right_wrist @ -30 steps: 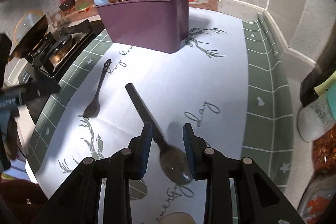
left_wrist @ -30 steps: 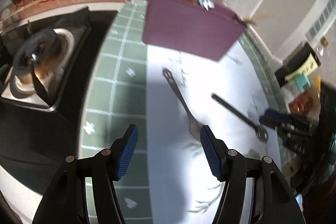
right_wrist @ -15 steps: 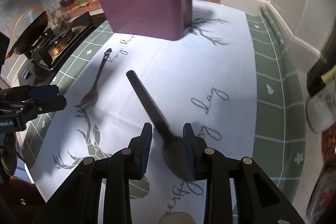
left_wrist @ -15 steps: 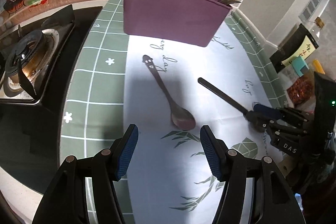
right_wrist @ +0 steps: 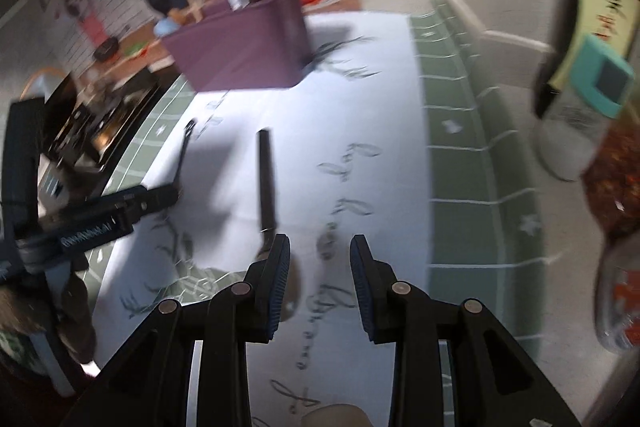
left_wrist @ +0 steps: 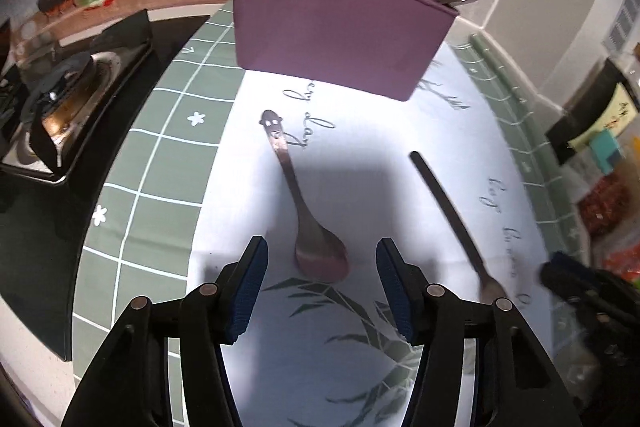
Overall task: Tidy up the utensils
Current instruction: 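Grasp the black-handled spoon with the right gripper while the left gripper approaches the silver spoon, then lift the black-handled spoon with the right gripper while the left gripper grasps the silver spoon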
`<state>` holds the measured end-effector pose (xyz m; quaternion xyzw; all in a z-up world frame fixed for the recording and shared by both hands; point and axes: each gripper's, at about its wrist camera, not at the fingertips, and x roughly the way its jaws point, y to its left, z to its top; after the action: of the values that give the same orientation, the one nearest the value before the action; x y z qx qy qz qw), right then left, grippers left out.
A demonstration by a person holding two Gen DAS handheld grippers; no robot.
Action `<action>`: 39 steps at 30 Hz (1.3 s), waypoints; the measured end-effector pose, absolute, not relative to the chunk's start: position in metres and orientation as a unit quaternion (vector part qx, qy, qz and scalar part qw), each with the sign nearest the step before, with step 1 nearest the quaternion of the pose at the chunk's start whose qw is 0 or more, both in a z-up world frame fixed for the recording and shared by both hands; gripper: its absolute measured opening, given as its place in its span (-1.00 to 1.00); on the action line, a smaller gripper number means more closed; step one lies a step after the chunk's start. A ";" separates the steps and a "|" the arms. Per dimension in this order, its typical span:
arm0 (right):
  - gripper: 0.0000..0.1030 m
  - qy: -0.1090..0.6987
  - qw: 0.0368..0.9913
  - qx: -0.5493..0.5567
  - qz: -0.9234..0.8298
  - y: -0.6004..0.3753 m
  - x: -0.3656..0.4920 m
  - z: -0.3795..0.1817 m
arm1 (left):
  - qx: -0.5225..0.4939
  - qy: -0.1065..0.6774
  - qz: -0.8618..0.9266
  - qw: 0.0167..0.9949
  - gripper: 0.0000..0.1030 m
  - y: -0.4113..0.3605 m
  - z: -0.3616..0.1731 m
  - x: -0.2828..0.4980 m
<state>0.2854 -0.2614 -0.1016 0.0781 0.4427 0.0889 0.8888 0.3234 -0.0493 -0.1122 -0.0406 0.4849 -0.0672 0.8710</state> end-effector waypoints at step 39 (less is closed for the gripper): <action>-0.56 0.450 0.881 -0.024 0.144 -0.173 0.385 -0.120 | -0.038 0.384 -0.093 0.918 -0.43 0.045 -0.016 0.279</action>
<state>0.3846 -0.1734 -0.1203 -0.0243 0.4504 0.1437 0.8808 0.2791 0.0447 -0.0159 -0.0385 0.3843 -0.0932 0.9177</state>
